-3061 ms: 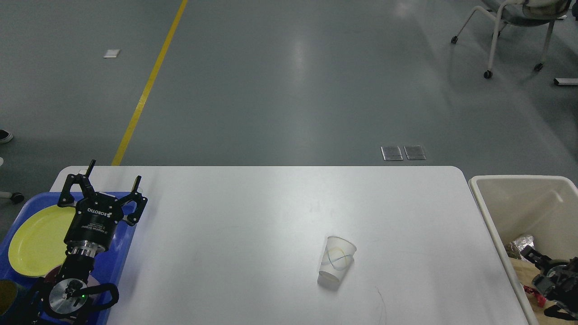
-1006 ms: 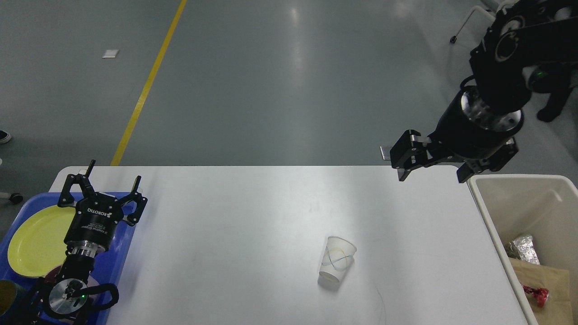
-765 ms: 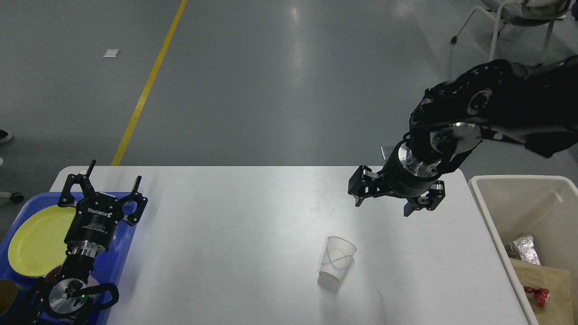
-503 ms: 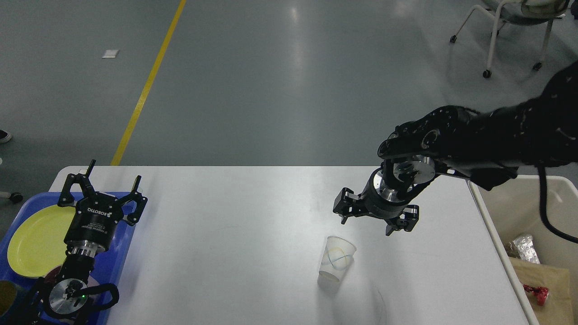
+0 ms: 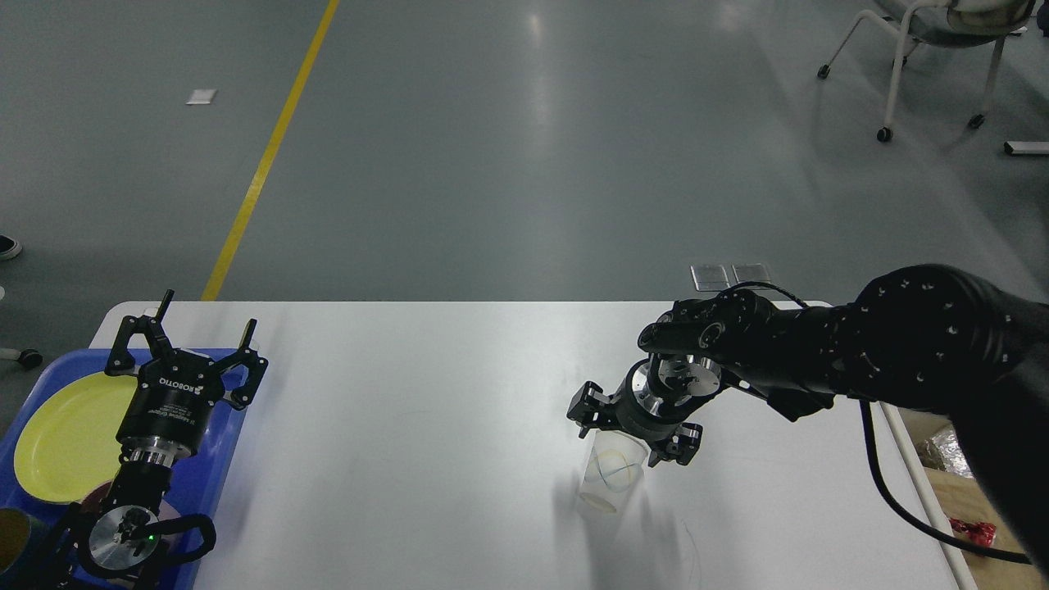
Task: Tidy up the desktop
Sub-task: 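Lower the right gripper onto the white paper cup and grasp it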
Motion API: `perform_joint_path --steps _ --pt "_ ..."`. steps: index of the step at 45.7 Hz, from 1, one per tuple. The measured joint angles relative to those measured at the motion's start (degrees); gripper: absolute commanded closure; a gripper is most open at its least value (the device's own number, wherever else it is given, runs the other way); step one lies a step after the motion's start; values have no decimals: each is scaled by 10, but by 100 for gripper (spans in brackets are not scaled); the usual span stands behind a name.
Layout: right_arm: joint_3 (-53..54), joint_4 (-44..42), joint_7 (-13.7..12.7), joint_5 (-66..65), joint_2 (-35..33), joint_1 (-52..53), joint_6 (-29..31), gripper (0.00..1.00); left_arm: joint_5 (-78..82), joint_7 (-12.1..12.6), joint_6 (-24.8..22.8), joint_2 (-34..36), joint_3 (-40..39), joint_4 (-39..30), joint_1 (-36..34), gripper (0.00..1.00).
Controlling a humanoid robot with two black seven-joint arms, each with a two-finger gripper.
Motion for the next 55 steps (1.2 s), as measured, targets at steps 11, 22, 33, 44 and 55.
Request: perform_joint_path --steps 11,22,33,44,55 --pt "9 -7 1 -4 13 -21 -20 0 0 0 0 0 0 0 0 4" --pt "11 -7 1 -7 19 -39 -59 0 0 0 0 0 0 0 0 4" --pt "10 -10 1 -16 26 -58 -83 0 0 0 0 0 0 0 0 4" --pt "11 -11 1 -18 27 -68 -96 23 0 0 0 0 0 0 0 4" --pt "18 -11 1 -16 28 -74 -103 58 0 0 0 0 0 0 0 4"
